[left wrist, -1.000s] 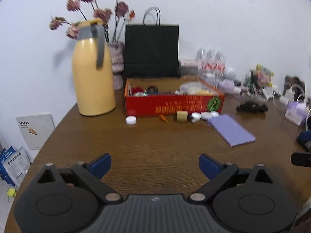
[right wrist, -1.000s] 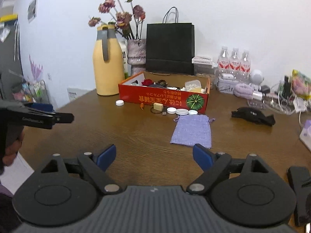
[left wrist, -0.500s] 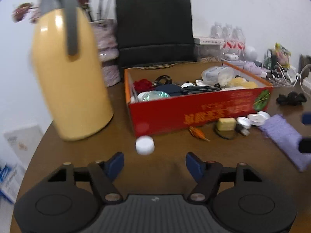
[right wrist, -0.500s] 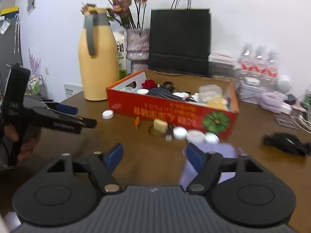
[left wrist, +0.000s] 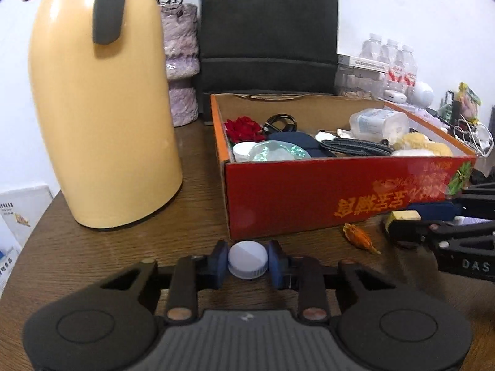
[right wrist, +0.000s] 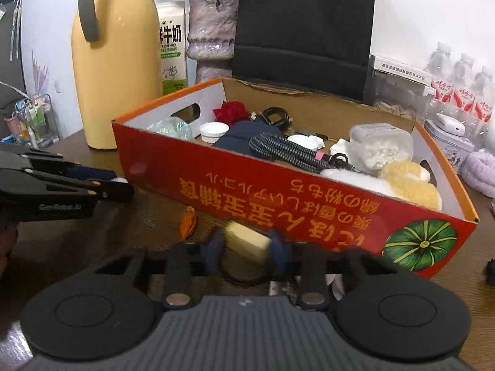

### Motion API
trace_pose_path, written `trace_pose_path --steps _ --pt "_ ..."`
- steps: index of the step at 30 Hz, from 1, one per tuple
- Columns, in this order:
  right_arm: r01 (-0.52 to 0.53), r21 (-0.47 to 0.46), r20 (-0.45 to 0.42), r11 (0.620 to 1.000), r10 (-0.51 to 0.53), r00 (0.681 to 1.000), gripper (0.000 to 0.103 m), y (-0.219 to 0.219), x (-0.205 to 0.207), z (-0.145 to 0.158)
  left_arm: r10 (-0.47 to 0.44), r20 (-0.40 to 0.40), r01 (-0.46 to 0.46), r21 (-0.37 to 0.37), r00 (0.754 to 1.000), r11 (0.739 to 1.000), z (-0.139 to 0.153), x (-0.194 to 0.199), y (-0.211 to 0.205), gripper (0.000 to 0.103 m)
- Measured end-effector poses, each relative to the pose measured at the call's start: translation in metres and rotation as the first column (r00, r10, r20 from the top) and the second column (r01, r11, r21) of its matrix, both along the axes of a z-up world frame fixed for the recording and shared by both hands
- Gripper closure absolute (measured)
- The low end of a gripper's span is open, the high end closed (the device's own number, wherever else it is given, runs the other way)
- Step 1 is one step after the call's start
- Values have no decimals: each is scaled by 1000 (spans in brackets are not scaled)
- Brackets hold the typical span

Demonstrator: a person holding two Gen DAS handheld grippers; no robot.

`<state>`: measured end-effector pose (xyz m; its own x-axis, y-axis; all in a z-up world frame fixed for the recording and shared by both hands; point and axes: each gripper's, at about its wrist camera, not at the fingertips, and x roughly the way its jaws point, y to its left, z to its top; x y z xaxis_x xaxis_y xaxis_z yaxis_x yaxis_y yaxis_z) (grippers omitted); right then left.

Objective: Organize objects
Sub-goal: 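Grasp a white cap with the left tool while the right tool grasps the yellow sponge block, then carry cap and sponge block into the cardboard box and open both tools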

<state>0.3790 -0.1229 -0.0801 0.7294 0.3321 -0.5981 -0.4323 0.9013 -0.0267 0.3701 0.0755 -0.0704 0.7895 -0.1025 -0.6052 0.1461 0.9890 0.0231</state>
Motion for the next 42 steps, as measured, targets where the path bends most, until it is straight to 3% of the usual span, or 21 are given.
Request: trace_pose_path --steps 5,9,12,15,20,26,34,42 --pt "15 34 -3 999 -15 1000 73 -2 -5 1 18 16 -18 11 1000 1000 4 -7 1 77" --pt "-11 56 46 998 9 999 73 -3 -26 20 98 59 -99 9 993 995 22 -28 1 77" --pt "-12 82 114 997 3 994 73 -9 -60 43 110 74 -106 -62 991 992 41 -67 -2 77" --pt "-12 159 129 987 -9 992 73 -24 -101 59 122 114 -108 -120 986 987 54 -118 -10 76" --pt "-7 235 92 972 -15 996 73 -50 -177 59 146 105 -132 -135 984 982 65 -190 -28 77" --pt "8 194 51 981 -19 999 73 -72 -259 48 110 83 -97 -145 990 985 68 -252 -47 76" --pt "89 223 -5 971 -90 996 73 -99 -308 32 127 52 -120 -119 991 986 66 -280 -47 76" --pt "90 208 23 974 -97 995 73 -99 -293 41 100 39 -94 -137 994 986 62 -267 -49 76"
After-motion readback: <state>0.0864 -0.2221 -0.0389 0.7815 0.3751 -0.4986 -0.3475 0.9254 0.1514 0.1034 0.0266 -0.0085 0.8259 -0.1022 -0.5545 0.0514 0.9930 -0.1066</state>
